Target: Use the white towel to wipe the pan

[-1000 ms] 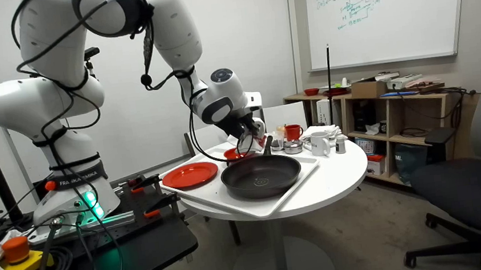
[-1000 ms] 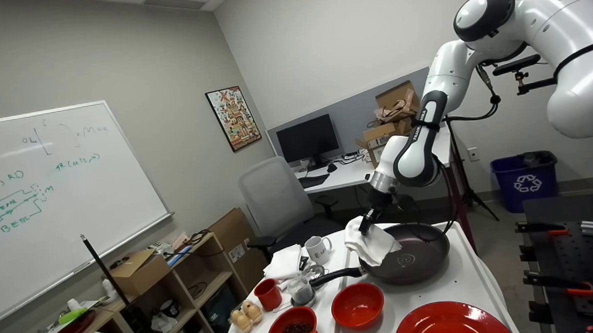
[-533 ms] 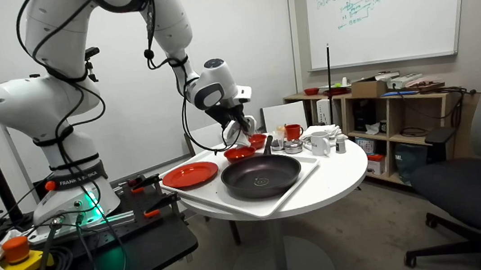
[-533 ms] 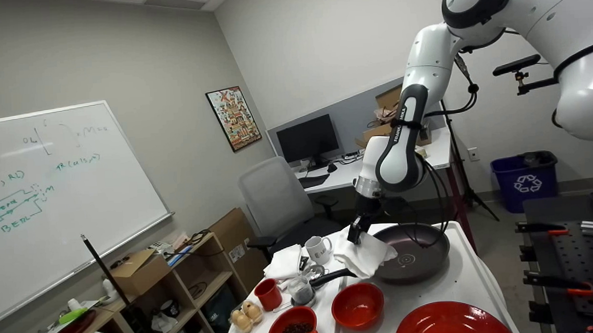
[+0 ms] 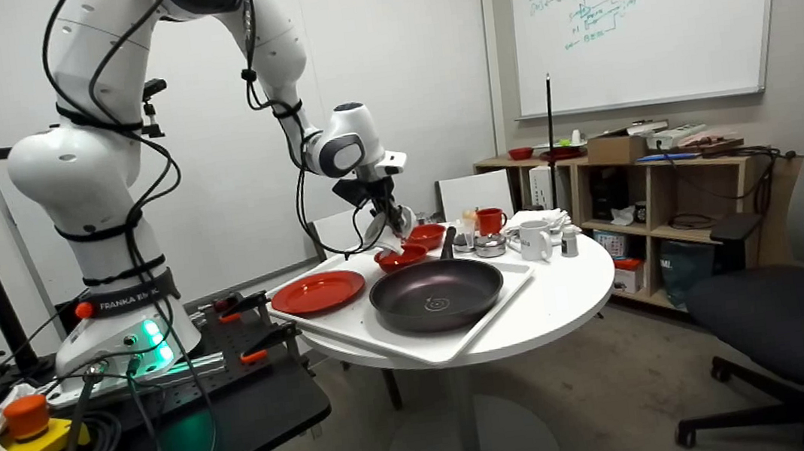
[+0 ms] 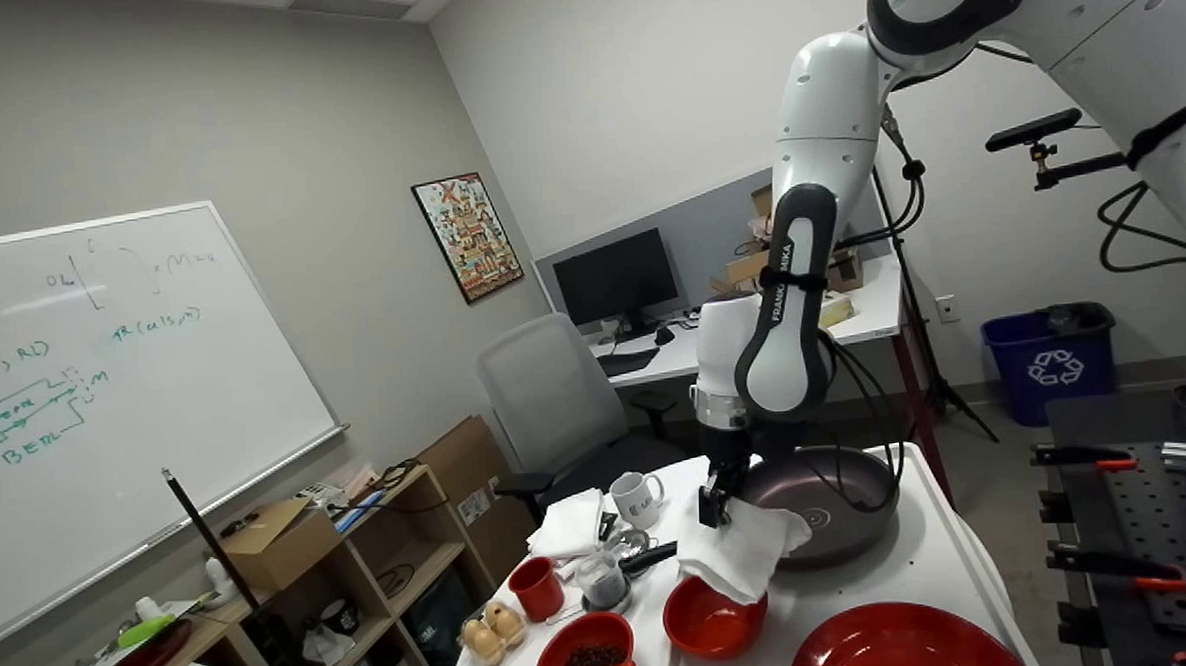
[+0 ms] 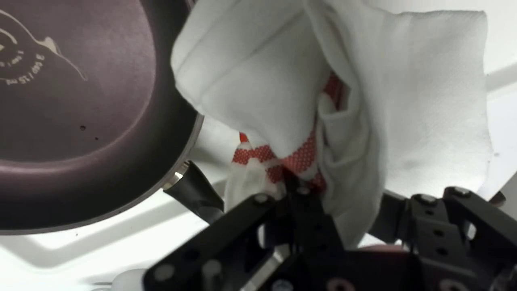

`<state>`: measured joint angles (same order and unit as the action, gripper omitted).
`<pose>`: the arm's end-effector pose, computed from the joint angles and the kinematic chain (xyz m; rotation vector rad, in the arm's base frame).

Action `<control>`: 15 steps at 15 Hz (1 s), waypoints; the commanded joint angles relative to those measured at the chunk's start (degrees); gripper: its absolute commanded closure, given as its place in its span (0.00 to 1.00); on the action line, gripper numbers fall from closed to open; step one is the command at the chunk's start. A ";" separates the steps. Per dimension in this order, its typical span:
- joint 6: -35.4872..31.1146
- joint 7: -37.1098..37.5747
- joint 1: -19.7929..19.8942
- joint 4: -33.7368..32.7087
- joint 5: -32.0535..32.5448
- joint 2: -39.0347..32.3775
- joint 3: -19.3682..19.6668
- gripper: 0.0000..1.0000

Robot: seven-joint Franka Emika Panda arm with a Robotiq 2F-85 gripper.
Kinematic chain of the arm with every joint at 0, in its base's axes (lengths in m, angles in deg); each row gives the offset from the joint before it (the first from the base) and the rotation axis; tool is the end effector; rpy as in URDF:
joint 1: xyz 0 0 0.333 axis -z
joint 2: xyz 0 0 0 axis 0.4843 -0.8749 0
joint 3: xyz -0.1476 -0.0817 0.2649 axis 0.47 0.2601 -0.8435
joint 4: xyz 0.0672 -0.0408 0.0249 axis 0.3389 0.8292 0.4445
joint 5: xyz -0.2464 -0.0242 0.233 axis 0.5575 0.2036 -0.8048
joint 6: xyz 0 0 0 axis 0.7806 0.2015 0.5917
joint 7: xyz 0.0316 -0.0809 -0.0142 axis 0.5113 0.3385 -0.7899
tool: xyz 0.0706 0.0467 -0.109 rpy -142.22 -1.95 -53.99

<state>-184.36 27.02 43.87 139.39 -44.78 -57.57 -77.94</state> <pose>0.5332 0.0692 0.2203 -2.9085 0.0943 -0.4761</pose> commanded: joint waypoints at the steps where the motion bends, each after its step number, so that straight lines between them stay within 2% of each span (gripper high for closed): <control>1: 4.56 2.03 -14.31 -4.12 -2.08 -1.82 11.16 0.97; 4: 7.90 1.74 -20.41 -7.48 -1.98 -5.07 14.38 0.97; 6: 9.03 -0.16 -20.98 -8.88 -2.40 -6.98 13.39 0.97; 7: 7.19 -0.03 -20.58 -6.07 -2.88 -4.62 13.65 0.97; 8: 7.20 0.02 -21.06 -6.46 -2.97 -5.36 13.62 0.88; 15: 7.14 -0.09 -20.93 -6.40 -2.98 -5.40 14.07 0.88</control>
<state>-177.31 28.33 23.84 132.98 -45.98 -63.10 -64.60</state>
